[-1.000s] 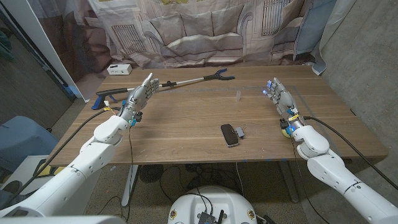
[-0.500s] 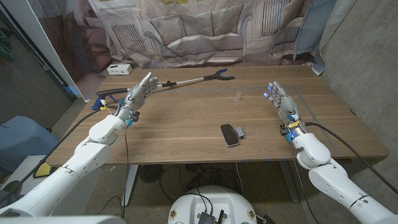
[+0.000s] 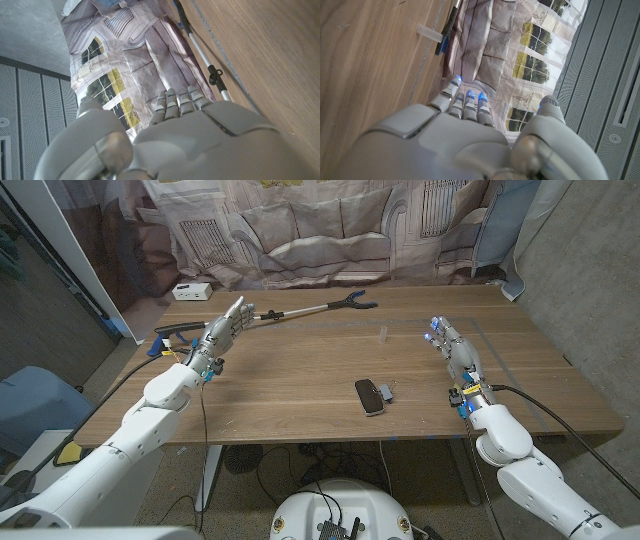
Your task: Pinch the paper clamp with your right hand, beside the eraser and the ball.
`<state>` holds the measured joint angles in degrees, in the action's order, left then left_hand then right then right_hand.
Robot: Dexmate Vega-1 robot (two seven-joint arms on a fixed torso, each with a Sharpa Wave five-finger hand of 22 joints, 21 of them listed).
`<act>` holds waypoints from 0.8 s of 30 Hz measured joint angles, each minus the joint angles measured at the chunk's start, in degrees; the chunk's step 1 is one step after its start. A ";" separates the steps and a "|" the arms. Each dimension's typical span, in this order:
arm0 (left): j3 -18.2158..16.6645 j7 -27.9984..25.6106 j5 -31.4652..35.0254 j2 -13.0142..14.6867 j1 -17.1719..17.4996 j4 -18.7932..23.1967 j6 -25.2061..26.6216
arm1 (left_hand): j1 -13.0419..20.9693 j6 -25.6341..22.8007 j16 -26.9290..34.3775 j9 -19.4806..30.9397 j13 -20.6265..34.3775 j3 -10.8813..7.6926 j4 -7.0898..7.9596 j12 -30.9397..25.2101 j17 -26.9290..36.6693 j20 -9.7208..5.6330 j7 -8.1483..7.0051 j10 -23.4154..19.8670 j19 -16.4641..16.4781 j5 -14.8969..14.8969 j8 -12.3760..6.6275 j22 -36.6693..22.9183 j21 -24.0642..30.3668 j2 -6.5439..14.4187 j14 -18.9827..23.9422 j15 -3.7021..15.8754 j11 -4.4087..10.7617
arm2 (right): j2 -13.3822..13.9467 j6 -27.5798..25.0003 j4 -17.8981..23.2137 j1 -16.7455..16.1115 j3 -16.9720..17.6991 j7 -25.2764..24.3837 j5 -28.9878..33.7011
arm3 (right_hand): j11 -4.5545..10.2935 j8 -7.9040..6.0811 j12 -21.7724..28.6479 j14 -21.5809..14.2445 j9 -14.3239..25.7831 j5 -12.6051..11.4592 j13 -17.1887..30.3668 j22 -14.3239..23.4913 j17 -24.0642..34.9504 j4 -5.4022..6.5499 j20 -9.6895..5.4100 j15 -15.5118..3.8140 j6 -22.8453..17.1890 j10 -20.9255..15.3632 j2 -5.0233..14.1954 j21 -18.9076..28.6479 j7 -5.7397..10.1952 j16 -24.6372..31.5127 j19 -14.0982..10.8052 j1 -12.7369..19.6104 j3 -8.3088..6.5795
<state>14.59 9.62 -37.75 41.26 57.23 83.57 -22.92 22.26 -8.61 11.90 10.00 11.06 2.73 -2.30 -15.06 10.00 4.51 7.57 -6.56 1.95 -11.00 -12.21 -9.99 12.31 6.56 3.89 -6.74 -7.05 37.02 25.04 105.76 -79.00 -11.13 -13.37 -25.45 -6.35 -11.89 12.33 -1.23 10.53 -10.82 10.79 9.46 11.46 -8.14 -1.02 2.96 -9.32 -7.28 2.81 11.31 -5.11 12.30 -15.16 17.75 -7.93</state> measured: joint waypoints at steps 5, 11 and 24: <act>0.44 0.16 0.36 -0.22 -0.74 -0.39 -0.10 | 0.38 0.00 -0.14 0.00 0.00 -0.23 -0.23 0.00 0.00 0.00 0.00 0.00 0.00 0.00 0.02 0.00 0.00 0.38 0.00 0.00 0.00 | -0.14 -0.01 1.18 -1.59 0.55 -0.98 1.34 | -0.21 0.00 0.00 -0.31 0.00 0.00 0.00 0.00 0.00 0.00 0.00 0.32 0.00 -0.20 0.00 0.00 0.00 0.00 0.00 0.00 0.00; 0.90 0.26 0.65 -0.50 -1.40 -0.75 -0.11 | 0.38 0.00 -0.26 0.00 0.00 -0.23 -0.23 0.00 0.00 0.00 0.00 0.00 0.00 0.21 0.02 0.00 0.00 0.38 0.00 0.00 0.00 | -0.41 -0.01 2.44 -3.37 1.18 -1.96 2.92 | -0.21 0.00 0.00 -0.31 0.00 0.00 0.00 0.00 0.00 -0.23 -0.04 0.31 0.00 -0.20 0.00 0.00 0.00 0.00 -0.04 0.45 -0.23; 1.51 0.38 1.01 -0.77 -2.04 -1.07 -0.11 | 0.68 -0.22 -0.24 0.00 0.00 -0.29 -0.67 0.26 0.00 0.00 -0.20 -0.31 0.00 0.20 0.02 0.00 -0.34 0.08 0.00 0.00 0.31 | -1.33 -0.01 4.45 -6.33 2.24 -4.34 7.20 | 0.11 0.00 0.00 -0.85 0.00 0.00 0.00 0.00 0.00 -0.76 -0.31 0.04 -0.31 -0.52 0.17 0.00 0.31 0.00 -0.75 1.67 -0.76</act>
<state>16.10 10.01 -36.74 40.49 55.18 82.49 -23.02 22.94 -8.83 11.66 9.99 11.06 2.44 -2.97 -14.80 10.00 4.51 7.37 -6.87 1.95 -10.80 -12.19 -9.99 11.97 6.64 3.89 -6.75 -6.75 35.68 25.03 110.21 -85.33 -8.89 -17.71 -18.25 -6.24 -11.89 12.33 -2.08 10.52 -10.82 10.78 9.46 11.46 -8.90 -1.33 3.00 -9.63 -7.79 2.97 11.30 -4.80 12.30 -15.91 19.43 -8.69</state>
